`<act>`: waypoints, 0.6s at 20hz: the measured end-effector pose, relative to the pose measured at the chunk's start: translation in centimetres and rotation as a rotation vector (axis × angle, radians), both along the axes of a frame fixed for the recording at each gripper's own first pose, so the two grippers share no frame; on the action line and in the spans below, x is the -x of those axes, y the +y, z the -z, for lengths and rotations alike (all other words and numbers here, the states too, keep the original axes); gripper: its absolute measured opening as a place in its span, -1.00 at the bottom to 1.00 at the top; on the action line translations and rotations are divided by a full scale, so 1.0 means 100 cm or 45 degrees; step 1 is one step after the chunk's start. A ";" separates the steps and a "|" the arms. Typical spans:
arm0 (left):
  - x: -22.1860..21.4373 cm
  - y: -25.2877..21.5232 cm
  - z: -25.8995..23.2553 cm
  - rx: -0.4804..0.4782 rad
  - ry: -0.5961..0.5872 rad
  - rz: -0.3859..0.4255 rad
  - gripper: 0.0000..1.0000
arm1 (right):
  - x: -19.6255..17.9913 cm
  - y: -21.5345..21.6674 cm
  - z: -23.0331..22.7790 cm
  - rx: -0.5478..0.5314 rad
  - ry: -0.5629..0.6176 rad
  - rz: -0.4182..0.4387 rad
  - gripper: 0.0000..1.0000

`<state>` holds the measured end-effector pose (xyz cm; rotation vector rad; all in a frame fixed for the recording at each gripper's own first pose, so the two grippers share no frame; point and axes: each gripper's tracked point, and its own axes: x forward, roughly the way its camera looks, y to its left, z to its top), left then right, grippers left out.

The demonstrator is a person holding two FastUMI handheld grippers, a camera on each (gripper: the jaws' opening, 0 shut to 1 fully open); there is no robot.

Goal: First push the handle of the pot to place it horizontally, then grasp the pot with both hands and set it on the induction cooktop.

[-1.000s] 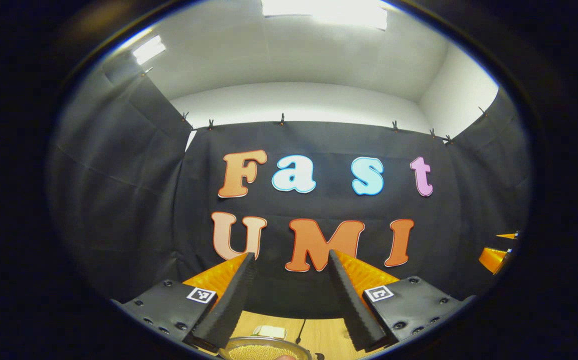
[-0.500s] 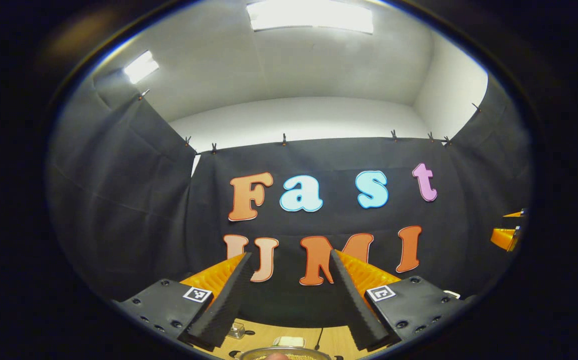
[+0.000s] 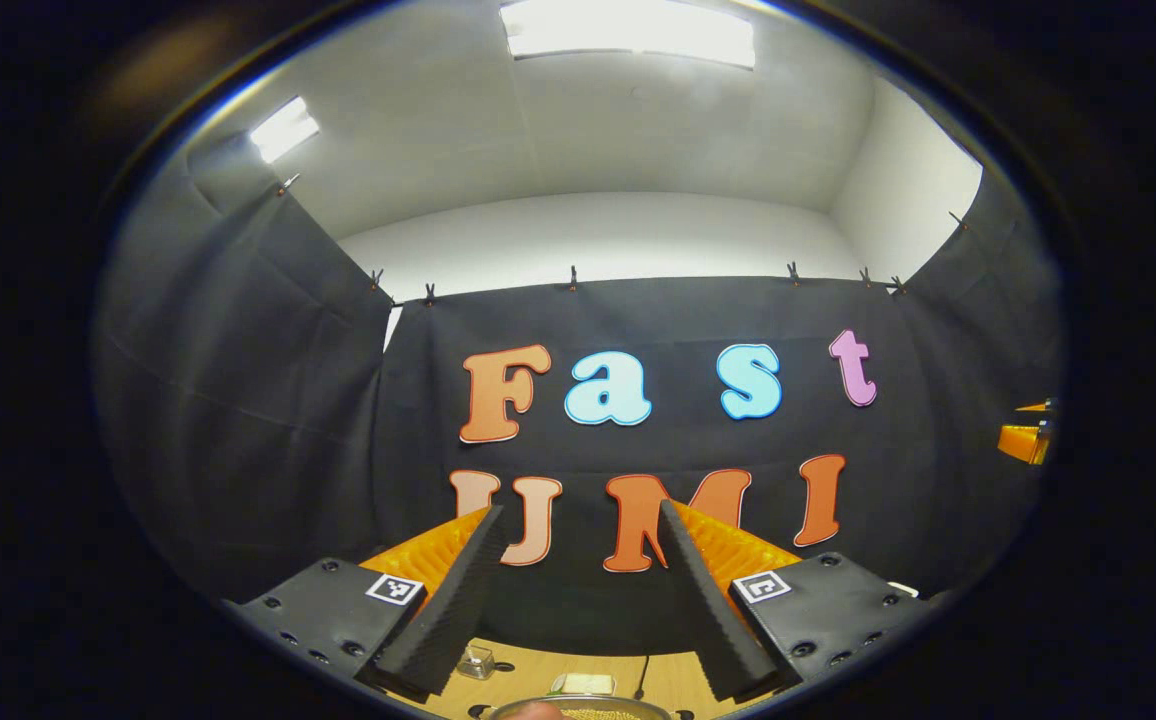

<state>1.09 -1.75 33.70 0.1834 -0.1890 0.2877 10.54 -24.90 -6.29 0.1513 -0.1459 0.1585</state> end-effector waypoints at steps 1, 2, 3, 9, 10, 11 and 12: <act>0.001 0.005 -0.004 -0.004 -0.004 -0.004 0.93 | -0.001 -0.002 -0.004 0.002 -0.010 0.003 0.89; 0.001 0.011 -0.009 -0.003 -0.008 -0.004 0.93 | -0.001 -0.004 -0.008 0.007 -0.020 0.003 0.89; 0.004 0.017 -0.015 0.000 -0.017 -0.001 0.94 | -0.002 -0.004 -0.011 0.011 -0.023 0.000 0.89; 0.019 0.027 -0.035 0.002 -0.076 0.016 0.93 | 0.006 -0.005 -0.037 -0.001 -0.062 -0.034 0.89; 0.019 0.028 -0.032 0.014 -0.078 0.020 0.94 | 0.008 -0.005 -0.042 0.002 -0.074 -0.031 0.89; 0.018 0.028 -0.030 0.031 -0.081 0.030 0.94 | 0.009 -0.004 -0.043 0.000 -0.078 -0.031 0.89; 0.017 0.029 -0.029 0.051 -0.086 0.043 0.94 | 0.011 -0.003 -0.046 -0.003 -0.077 -0.039 0.89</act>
